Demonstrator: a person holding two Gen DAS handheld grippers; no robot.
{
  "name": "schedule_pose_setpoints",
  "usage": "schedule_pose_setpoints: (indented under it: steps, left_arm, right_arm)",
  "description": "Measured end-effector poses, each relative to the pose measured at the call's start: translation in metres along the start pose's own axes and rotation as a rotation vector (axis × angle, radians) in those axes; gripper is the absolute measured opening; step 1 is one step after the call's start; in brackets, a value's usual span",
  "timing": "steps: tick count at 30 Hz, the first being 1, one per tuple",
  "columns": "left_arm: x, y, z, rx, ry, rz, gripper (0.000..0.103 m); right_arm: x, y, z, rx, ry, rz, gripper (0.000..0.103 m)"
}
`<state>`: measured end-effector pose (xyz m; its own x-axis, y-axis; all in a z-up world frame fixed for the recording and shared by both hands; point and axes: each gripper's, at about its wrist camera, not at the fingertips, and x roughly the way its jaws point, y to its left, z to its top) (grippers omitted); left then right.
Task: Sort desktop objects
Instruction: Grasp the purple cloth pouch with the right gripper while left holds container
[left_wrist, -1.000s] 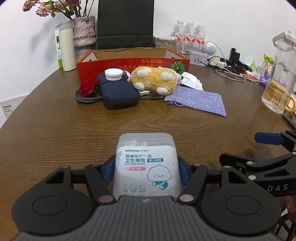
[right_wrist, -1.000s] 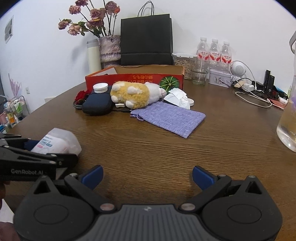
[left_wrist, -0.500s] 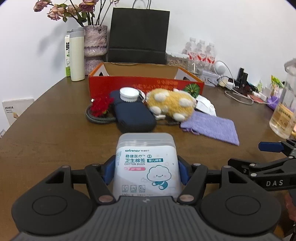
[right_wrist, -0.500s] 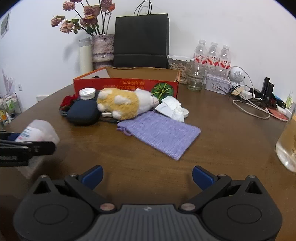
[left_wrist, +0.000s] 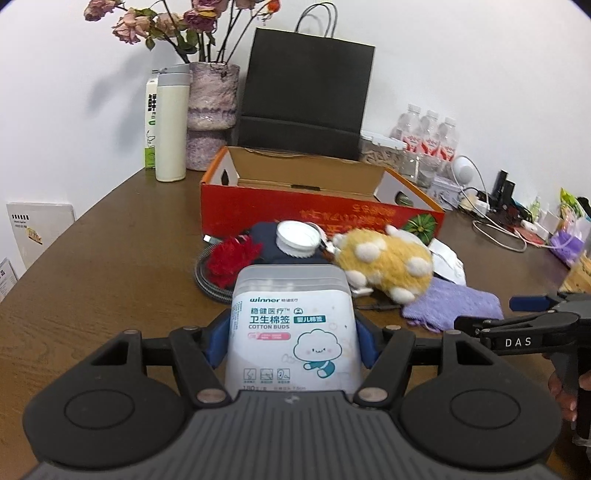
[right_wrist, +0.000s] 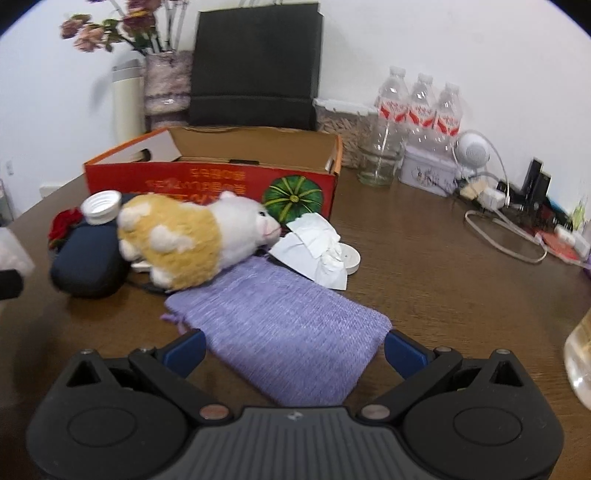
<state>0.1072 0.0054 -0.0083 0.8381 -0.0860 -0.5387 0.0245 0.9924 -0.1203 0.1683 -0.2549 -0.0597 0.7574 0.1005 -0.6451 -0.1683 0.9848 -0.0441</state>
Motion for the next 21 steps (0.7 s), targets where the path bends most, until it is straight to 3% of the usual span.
schedule_pose_setpoints:
  steps: [5, 13, 16, 19, 21]
  left_arm:
    - [0.014, 0.009, 0.004, -0.023, 0.012, -0.013, 0.067]
    - [0.026, 0.015, 0.001, -0.040, 0.038, -0.047, 0.067]
    - [0.026, 0.017, 0.001, -0.044, 0.037, -0.050, 0.067]
    - [0.024, 0.019, 0.001, -0.047, 0.036, -0.048, 0.067]
    - [0.022, 0.019, 0.001, -0.047, 0.031, -0.048, 0.067]
  right_arm:
    - [0.017, -0.007, 0.001, 0.044, 0.034, 0.004, 0.103]
    - [0.020, -0.007, -0.001, 0.049, 0.010, 0.045, 0.097]
    - [0.017, -0.005, -0.002, 0.036, -0.009, 0.061, 0.085]
    - [0.012, 0.000, -0.004, 0.021, -0.030, 0.083, 0.066]
    - [0.009, 0.004, -0.005, 0.013, -0.042, 0.094, 0.043]
